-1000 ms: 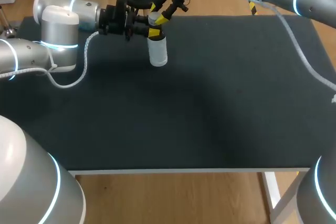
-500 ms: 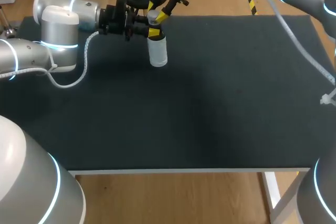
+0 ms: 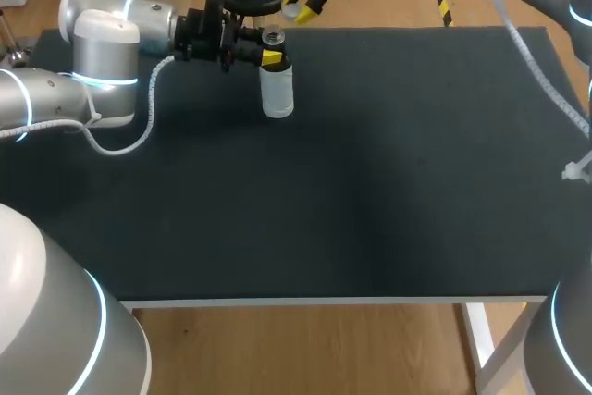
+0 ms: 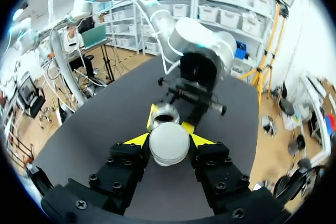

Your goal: Unscrew the bottle cap

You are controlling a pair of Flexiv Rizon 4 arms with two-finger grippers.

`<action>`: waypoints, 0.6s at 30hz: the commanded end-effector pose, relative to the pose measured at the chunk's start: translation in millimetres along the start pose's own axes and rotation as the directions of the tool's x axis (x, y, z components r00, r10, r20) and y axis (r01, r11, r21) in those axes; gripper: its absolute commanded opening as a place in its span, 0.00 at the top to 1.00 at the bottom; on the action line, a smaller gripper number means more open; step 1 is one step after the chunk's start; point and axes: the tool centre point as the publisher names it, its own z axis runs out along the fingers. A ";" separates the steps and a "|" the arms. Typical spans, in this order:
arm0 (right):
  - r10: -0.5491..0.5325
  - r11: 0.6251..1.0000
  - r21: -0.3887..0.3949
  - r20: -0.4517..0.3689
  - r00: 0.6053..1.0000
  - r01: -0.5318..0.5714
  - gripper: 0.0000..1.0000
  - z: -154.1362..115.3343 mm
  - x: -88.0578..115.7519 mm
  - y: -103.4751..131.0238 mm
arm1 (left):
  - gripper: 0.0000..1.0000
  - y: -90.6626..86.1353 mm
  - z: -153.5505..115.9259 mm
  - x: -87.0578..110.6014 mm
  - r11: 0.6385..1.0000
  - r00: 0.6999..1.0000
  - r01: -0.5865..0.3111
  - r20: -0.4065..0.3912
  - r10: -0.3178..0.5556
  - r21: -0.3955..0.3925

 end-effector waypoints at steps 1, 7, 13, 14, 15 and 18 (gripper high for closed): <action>0.045 0.999 0.001 0.083 0.996 -0.045 1.00 -7.6 18.1 -15.8 | 1.00 0.3 0.4 -0.5 1.000 1.000 0.000 -0.001 0.000 0.001; 0.122 0.992 0.003 0.145 0.982 -0.124 1.00 -8.2 21.3 -50.1 | 1.00 0.3 0.4 -0.5 1.000 1.000 0.000 -0.001 0.000 0.001; 0.163 0.986 -0.013 0.206 0.965 -0.164 1.00 0.3 17.3 -70.9 | 1.00 0.3 0.4 -0.5 1.000 1.000 0.000 -0.001 0.000 0.001; 0.176 0.984 -0.008 0.212 0.961 -0.178 1.00 2.3 17.6 -74.8 | 1.00 0.3 0.4 -0.5 1.000 1.000 0.000 -0.001 0.000 0.001; 0.187 0.982 -0.021 0.218 0.958 -0.187 1.00 3.8 18.3 -78.3 | 1.00 0.3 0.4 -0.5 1.000 1.000 0.000 -0.001 0.000 0.001; 0.224 0.974 -0.033 0.250 0.942 -0.223 1.00 3.6 20.3 -90.9 | 1.00 0.3 0.4 -0.5 1.000 1.000 0.000 -0.001 0.000 0.001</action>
